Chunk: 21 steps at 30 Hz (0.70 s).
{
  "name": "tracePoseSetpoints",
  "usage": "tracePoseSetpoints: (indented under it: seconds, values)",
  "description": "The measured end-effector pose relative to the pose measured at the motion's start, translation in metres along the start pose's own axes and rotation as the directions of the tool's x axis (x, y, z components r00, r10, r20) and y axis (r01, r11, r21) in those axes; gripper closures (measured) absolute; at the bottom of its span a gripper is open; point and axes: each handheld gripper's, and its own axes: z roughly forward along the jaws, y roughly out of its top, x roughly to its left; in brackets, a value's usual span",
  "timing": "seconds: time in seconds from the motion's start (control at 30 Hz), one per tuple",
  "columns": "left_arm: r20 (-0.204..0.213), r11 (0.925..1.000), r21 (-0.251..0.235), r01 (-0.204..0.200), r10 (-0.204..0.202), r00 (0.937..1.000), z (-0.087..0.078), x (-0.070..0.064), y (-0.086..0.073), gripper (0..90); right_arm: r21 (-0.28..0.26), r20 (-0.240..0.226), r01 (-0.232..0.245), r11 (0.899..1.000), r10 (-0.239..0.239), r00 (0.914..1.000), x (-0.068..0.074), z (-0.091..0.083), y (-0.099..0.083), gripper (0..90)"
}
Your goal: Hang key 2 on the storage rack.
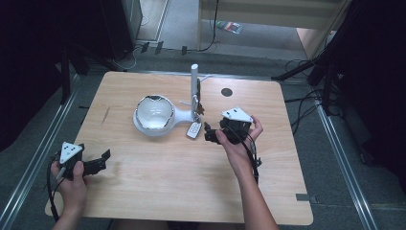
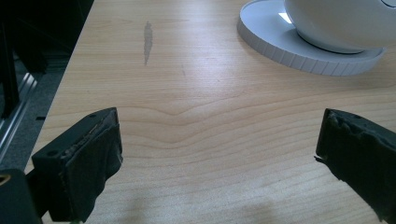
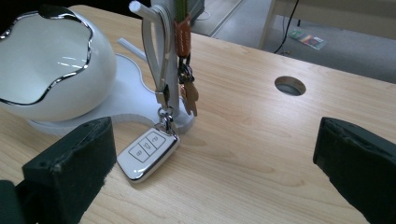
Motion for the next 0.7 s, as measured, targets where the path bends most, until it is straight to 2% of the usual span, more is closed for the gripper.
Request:
tracePoseSetpoints:
  seconds: [0.4, 0.7]
  values:
    - [-0.001, 1.0000, 0.000, -0.006, 0.006, 1.0000, 0.000, -0.001, 0.000, 0.7, 0.014, 0.012, -0.023, 1.000, 0.023, 0.9997, -0.015, -0.011, -0.032, 0.0]
    - [-0.004, 1.0000, -0.001, -0.007, 0.007, 1.0000, 0.000, -0.001, 0.000, 0.7, 0.032, 0.022, -0.058, 0.998, 0.058, 0.9981, -0.033, -0.024, -0.061, 0.0]
